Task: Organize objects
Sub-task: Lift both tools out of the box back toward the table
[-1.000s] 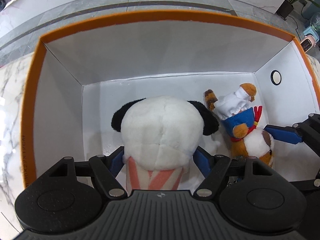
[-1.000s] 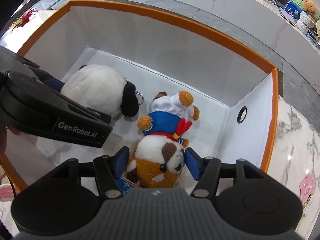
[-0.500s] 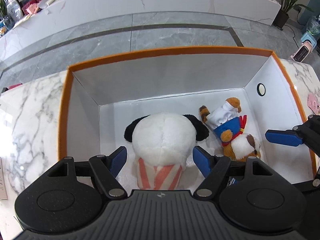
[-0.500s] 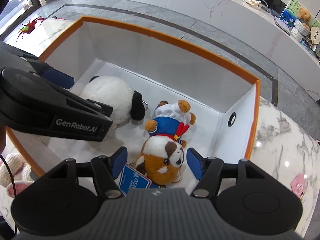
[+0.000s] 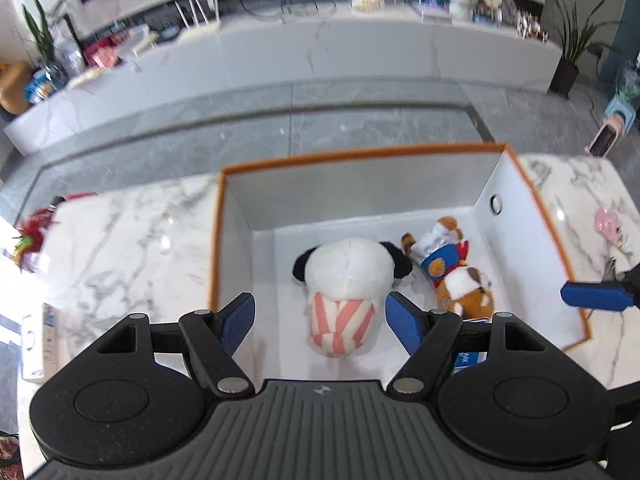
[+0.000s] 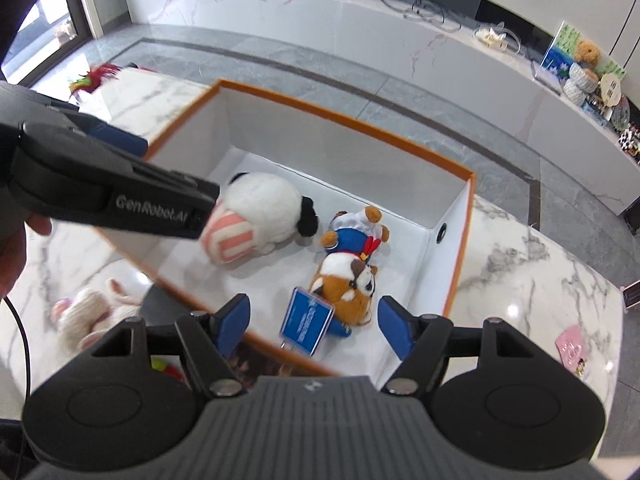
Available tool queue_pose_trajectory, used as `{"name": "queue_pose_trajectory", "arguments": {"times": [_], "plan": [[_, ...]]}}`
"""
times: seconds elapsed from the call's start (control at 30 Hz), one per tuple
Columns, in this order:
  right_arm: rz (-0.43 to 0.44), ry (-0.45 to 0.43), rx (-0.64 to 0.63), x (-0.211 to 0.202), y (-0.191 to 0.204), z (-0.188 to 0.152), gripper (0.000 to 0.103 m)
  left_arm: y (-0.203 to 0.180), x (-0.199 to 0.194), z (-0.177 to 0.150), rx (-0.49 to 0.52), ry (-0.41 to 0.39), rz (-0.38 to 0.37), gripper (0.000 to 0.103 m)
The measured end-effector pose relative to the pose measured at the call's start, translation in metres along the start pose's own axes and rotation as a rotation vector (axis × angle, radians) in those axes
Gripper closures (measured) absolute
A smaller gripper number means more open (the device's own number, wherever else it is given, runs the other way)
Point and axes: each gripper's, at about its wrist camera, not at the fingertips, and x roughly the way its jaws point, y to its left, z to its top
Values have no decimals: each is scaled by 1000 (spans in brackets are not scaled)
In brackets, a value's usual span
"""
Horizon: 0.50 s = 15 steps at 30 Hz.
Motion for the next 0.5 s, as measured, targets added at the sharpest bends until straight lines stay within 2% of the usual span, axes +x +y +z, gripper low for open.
{"name": "queue_pose_trajectory", "arguments": {"times": [0.27, 0.5], "plan": [[16, -79, 12, -69, 21, -40, 29, 3, -79, -47, -19, -129, 35, 17], [19, -147, 15, -90, 48, -83, 25, 2, -119, -98, -22, -233, 56, 17]]}}
